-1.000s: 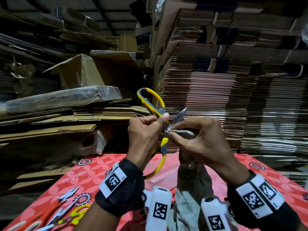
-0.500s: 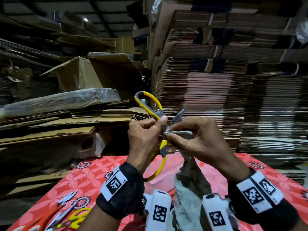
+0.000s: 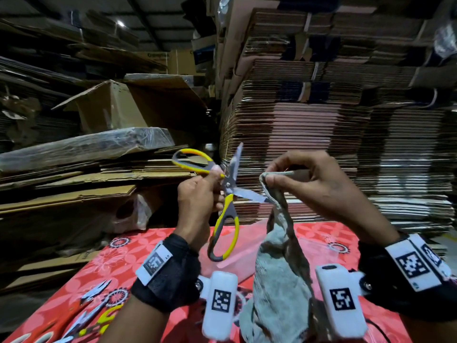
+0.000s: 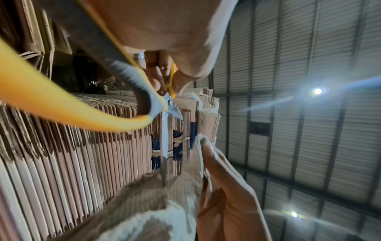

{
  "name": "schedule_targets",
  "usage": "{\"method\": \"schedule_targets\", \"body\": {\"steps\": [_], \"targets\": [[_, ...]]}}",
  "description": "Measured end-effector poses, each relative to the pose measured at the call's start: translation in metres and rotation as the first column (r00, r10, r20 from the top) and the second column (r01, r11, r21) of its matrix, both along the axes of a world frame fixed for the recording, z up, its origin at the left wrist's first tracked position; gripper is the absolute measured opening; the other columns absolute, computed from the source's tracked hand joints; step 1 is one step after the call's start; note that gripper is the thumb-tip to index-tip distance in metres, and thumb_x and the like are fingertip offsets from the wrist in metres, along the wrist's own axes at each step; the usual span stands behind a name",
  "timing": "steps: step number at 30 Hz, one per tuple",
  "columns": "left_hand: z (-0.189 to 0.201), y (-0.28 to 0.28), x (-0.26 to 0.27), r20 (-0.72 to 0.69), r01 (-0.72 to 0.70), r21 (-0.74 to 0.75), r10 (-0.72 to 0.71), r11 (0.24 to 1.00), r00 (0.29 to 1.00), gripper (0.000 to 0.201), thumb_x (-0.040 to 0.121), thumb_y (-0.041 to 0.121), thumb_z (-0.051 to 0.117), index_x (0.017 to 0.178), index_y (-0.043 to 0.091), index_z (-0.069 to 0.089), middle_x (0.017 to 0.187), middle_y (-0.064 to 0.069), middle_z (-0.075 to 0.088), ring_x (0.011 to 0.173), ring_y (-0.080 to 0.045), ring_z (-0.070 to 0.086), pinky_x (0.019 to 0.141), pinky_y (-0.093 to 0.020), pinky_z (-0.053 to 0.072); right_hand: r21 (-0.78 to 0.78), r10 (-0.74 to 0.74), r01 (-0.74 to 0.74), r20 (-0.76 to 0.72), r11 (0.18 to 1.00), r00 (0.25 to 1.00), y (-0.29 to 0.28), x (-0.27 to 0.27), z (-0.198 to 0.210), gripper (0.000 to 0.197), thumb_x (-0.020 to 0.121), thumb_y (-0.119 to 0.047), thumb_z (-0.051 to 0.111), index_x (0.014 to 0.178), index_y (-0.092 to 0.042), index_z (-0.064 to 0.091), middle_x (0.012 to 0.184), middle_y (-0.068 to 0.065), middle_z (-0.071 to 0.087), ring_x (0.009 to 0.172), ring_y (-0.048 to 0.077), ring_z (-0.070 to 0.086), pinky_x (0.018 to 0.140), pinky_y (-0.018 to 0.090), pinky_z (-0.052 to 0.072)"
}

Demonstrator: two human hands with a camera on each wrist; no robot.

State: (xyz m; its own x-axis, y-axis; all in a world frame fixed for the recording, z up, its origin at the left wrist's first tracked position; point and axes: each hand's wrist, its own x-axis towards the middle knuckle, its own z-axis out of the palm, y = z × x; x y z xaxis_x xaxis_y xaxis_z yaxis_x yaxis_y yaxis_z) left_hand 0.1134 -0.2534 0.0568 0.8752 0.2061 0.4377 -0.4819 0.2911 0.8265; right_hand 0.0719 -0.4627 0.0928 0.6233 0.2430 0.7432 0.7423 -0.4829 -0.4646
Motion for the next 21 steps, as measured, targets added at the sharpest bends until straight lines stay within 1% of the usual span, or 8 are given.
{"method": "schedule_targets", "body": {"steps": [2,4,6,11,14,16,18,21], "targets": [[0.001,0.005,0.004,-0.047,0.012,-0.027,-0.014,1.000,0.999,0.026,0.107,0.023,0.058,0.086,0.007,0.061,0.068,-0.010,0.057,0.053,-0.017,0.045,0.040,-0.019,0.034,0.031,0.054,-0.052,-0.073,0.998,0.996,-0.001,0.001,-0.001,0.007,0.091,-0.019,0.078,0.092,-0.013,0.074,0.082,-0.001,0.076,0.071,0.002,0.069,0.067,0.022,0.053],[0.002,0.009,0.007,-0.067,0.011,-0.035,-0.013,0.999,0.998,0.021,0.106,0.021,0.059,0.091,0.007,0.062,0.076,-0.015,0.054,0.058,-0.020,0.045,0.041,-0.020,0.037,0.016,0.072,-0.071,-0.107,0.997,0.992,0.000,0.002,-0.003,0.007,0.094,-0.016,0.076,0.094,-0.010,0.072,0.083,-0.002,0.074,0.070,-0.001,0.067,0.066,0.016,0.050],[0.002,0.013,0.007,-0.085,0.018,-0.038,-0.021,0.999,0.996,0.014,0.102,0.017,0.064,0.094,0.005,0.063,0.076,-0.014,0.054,0.056,-0.019,0.045,0.041,-0.020,0.040,0.004,0.069,-0.069,-0.117,0.998,0.991,0.000,0.003,-0.004,0.007,0.094,-0.016,0.075,0.094,-0.010,0.073,0.083,-0.001,0.074,0.071,0.001,0.066,0.067,0.018,0.051],[-0.004,0.022,0.000,-0.127,0.132,-0.006,-0.132,0.991,0.983,0.024,0.093,0.003,0.073,0.073,0.010,0.061,0.059,0.002,0.061,0.042,-0.006,0.051,0.047,-0.018,0.046,0.115,0.112,-0.096,-0.143,0.989,0.983,-0.004,0.000,-0.015,0.012,0.096,-0.011,0.072,0.098,0.001,0.069,0.085,0.003,0.069,0.071,0.007,0.062,0.063,0.022,0.050],[-0.016,0.023,-0.004,-0.172,0.206,-0.021,-0.207,0.978,0.963,0.017,0.090,-0.002,0.073,0.080,0.006,0.062,0.056,0.004,0.061,0.039,-0.002,0.050,0.050,-0.017,0.048,0.205,0.135,-0.102,-0.152,0.973,0.979,-0.006,-0.003,-0.036,0.011,0.098,-0.011,0.069,0.095,-0.001,0.068,0.081,0.000,0.067,0.071,0.010,0.061,0.063,0.024,0.052],[-0.028,0.023,-0.007,-0.207,0.212,-0.064,-0.221,0.975,0.953,0.010,0.088,-0.004,0.074,0.093,0.001,0.067,0.066,-0.003,0.066,0.045,-0.005,0.058,0.053,-0.018,0.053,0.263,0.132,-0.090,-0.149,0.961,0.980,-0.007,-0.006,-0.053,0.008,0.099,-0.010,0.067,0.094,-0.003,0.067,0.075,-0.004,0.065,0.066,0.008,0.058,0.061,0.022,0.049],[-0.042,0.022,-0.011,-0.224,0.204,-0.117,-0.226,0.972,0.948,0.015,0.088,-0.008,0.072,0.101,-0.002,0.068,0.075,-0.009,0.073,0.057,-0.010,0.069,0.057,-0.020,0.057,0.303,0.119,-0.066,-0.157,0.951,0.980,-0.005,-0.009,-0.068,0.008,0.100,-0.011,0.067,0.094,-0.005,0.067,0.071,-0.007,0.061,0.062,0.006,0.052,0.059,0.019,0.043],[-0.061,0.020,-0.022,-0.231,0.166,-0.145,-0.196,0.976,0.953,0.012,0.088,-0.008,0.072,0.094,0.001,0.068,0.077,-0.009,0.076,0.064,-0.014,0.073,0.059,-0.023,0.061,0.299,0.078,-0.027,-0.162,0.954,0.984,0.007,-0.011,-0.080,0.013,0.095,-0.028,0.073,0.092,-0.015,0.069,0.078,-0.006,0.065,0.069,0.009,0.056,0.063,0.027,0.043]]}}
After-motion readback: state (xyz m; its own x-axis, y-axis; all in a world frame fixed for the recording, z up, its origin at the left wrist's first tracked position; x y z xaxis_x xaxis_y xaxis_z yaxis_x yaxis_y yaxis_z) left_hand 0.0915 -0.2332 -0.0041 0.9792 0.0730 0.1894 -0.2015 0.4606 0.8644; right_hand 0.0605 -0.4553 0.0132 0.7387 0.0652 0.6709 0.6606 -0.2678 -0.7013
